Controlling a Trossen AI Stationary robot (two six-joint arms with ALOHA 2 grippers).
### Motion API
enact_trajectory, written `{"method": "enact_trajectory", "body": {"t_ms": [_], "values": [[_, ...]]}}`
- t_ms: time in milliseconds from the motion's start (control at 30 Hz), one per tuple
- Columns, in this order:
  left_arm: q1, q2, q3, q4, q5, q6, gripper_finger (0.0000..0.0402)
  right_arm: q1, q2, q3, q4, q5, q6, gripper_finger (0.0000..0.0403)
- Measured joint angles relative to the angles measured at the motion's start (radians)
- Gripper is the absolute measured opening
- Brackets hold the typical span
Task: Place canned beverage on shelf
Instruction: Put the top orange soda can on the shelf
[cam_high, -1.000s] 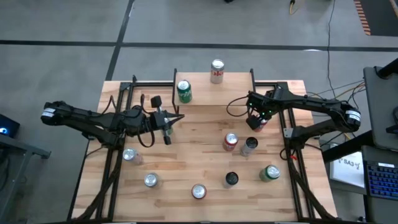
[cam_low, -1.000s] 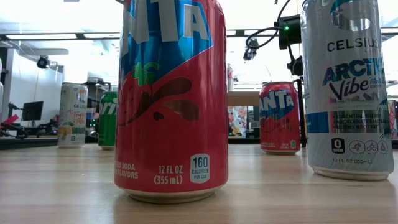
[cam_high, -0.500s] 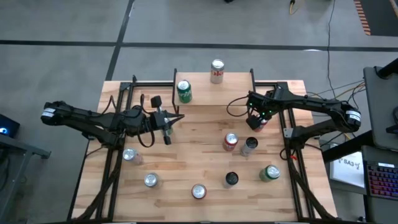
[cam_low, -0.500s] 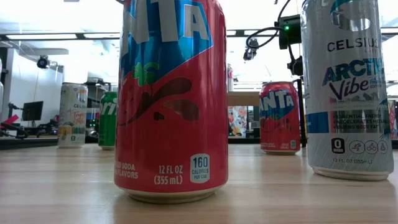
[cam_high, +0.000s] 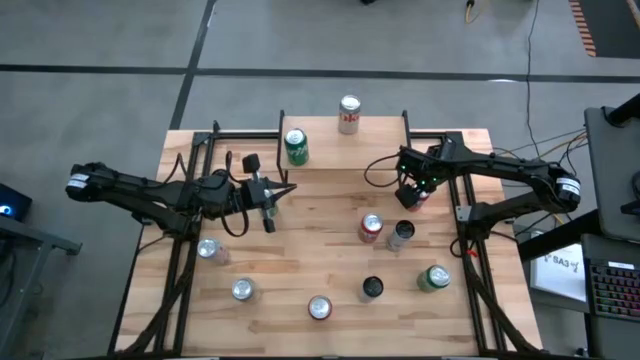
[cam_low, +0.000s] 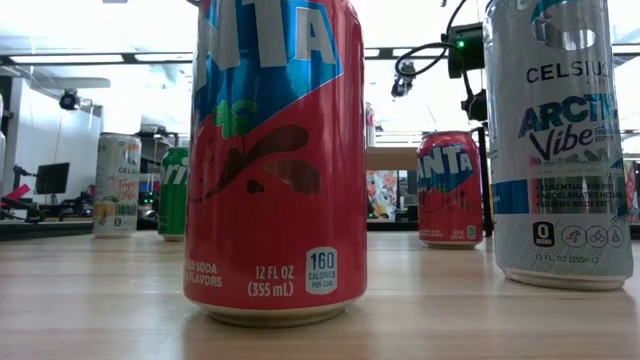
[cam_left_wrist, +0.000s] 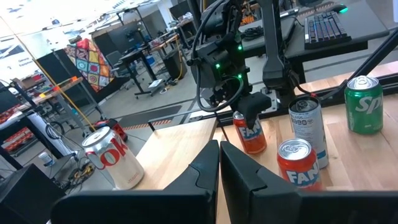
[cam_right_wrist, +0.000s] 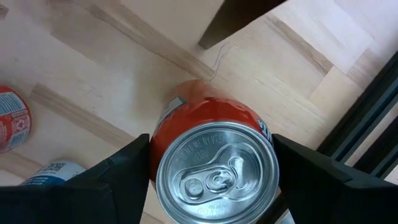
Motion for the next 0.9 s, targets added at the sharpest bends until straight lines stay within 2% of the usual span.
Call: {"method": "enact_trajectory", "body": {"t_ms": [367, 567, 900], "values": [[0.000, 0.000, 0.000, -0.003, 0.000, -0.006, 0.0000, 0.000, 0.000, 0.156, -0.147, -0.018, 0.000, 0.0278], [0.000, 0.000, 0.000, -0.004, 0.000, -0.008, 0.0000, 0.000, 0.002, 0.194, -0.182, -0.013, -0.005, 0.0278], [0.000, 0.000, 0.000, -0.003, 0.000, -0.008, 0.0000, 0.003, 0.000, 0.369, -0.395, -0.014, -0.011, 0.0278]]}}
